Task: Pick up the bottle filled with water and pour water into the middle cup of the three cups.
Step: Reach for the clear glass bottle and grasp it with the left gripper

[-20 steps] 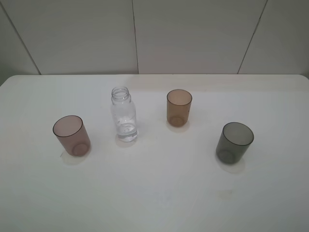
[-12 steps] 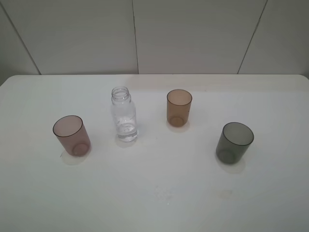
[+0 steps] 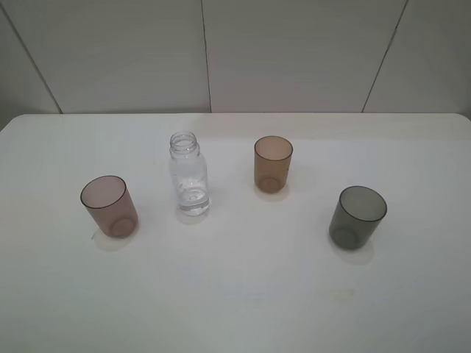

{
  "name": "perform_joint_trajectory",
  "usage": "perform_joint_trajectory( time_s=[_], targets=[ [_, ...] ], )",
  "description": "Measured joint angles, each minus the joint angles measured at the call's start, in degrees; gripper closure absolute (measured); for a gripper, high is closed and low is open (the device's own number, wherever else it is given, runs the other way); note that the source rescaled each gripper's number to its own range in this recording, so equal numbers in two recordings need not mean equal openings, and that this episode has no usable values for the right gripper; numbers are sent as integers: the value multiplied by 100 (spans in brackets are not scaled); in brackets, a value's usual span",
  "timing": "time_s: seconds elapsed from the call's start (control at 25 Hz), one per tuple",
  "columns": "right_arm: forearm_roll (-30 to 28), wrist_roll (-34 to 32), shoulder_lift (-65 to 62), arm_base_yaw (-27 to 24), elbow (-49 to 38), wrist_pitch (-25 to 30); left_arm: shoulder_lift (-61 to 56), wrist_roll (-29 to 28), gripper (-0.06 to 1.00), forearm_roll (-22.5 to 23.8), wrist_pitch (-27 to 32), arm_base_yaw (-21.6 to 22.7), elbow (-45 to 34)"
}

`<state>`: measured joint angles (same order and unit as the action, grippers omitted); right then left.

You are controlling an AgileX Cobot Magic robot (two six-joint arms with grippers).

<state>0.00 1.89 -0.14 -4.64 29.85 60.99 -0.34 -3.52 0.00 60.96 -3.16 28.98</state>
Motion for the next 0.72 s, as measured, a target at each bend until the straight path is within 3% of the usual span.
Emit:
perform_joint_trajectory(
  time_s=[0.72],
  targets=[
    [0, 0, 0, 0, 0, 0, 0, 0, -5, 0, 0, 0, 0]
  ],
)
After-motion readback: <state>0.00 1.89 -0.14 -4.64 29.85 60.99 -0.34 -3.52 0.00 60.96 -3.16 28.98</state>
